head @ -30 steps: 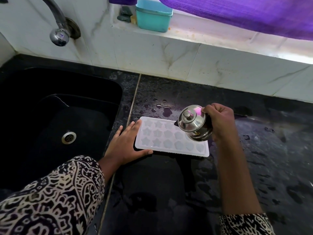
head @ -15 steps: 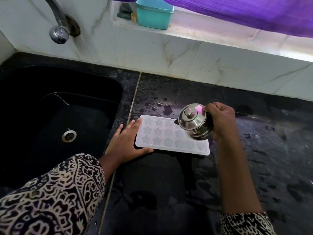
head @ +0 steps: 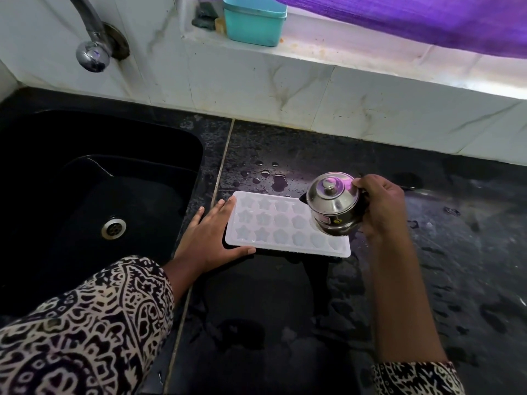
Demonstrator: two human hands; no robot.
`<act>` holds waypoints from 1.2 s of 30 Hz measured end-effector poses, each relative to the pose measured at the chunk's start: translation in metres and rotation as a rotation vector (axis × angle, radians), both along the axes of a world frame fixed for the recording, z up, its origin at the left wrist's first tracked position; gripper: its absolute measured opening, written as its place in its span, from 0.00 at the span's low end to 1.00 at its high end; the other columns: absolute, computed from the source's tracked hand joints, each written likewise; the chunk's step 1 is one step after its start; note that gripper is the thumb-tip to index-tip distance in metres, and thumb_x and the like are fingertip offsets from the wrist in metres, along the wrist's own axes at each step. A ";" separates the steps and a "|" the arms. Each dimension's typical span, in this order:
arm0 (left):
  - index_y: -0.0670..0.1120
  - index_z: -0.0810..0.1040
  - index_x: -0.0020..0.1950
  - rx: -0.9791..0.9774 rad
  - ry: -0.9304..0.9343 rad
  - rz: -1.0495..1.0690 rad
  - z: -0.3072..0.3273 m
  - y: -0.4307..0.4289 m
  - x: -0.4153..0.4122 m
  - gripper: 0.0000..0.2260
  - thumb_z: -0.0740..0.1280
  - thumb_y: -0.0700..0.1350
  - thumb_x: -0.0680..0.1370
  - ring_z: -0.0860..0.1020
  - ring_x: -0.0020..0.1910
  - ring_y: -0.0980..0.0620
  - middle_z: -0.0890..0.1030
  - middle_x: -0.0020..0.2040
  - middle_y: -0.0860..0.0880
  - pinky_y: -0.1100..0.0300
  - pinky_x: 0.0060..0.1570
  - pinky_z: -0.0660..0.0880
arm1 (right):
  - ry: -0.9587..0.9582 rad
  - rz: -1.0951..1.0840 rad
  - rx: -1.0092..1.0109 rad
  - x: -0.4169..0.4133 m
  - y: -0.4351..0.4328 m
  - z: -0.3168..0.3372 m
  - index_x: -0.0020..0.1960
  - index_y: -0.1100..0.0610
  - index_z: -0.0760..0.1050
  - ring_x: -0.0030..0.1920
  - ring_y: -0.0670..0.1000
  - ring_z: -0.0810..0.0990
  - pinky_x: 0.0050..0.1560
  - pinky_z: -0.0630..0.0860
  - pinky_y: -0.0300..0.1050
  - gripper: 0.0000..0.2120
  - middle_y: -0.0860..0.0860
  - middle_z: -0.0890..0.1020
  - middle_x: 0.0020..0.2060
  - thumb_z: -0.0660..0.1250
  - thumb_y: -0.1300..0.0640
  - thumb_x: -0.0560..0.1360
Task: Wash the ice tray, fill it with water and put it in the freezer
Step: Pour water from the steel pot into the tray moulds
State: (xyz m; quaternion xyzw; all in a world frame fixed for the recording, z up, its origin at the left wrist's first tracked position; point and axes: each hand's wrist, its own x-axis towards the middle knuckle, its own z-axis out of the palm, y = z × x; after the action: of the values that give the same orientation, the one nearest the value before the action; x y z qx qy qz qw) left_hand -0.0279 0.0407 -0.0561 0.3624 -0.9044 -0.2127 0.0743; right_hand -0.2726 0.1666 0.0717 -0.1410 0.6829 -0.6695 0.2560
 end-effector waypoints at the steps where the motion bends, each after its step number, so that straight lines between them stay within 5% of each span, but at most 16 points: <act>1: 0.52 0.44 0.80 0.001 0.002 0.001 0.000 0.000 0.000 0.53 0.54 0.79 0.64 0.49 0.78 0.59 0.54 0.80 0.54 0.51 0.77 0.44 | 0.024 -0.005 0.011 -0.001 0.001 -0.001 0.32 0.59 0.70 0.23 0.42 0.69 0.25 0.68 0.31 0.10 0.46 0.71 0.21 0.64 0.67 0.70; 25: 0.52 0.43 0.80 -0.015 -0.013 0.002 0.000 0.000 0.000 0.52 0.55 0.79 0.64 0.49 0.78 0.59 0.55 0.80 0.54 0.52 0.77 0.44 | 0.249 0.018 0.123 -0.009 0.015 -0.007 0.30 0.58 0.66 0.28 0.48 0.66 0.27 0.68 0.35 0.13 0.54 0.67 0.27 0.66 0.64 0.70; 36: 0.52 0.44 0.80 -0.011 -0.020 0.002 -0.001 0.000 -0.001 0.55 0.49 0.82 0.62 0.50 0.78 0.59 0.54 0.80 0.55 0.51 0.77 0.44 | 0.254 0.014 0.087 -0.015 0.017 -0.003 0.26 0.56 0.63 0.22 0.44 0.62 0.24 0.63 0.33 0.17 0.44 0.64 0.18 0.66 0.66 0.69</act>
State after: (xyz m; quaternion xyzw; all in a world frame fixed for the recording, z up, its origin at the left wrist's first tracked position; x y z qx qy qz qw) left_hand -0.0288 0.0405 -0.0568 0.3650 -0.9058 -0.2043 0.0676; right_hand -0.2874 0.1833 0.0691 -0.2182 0.7373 -0.6140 0.1783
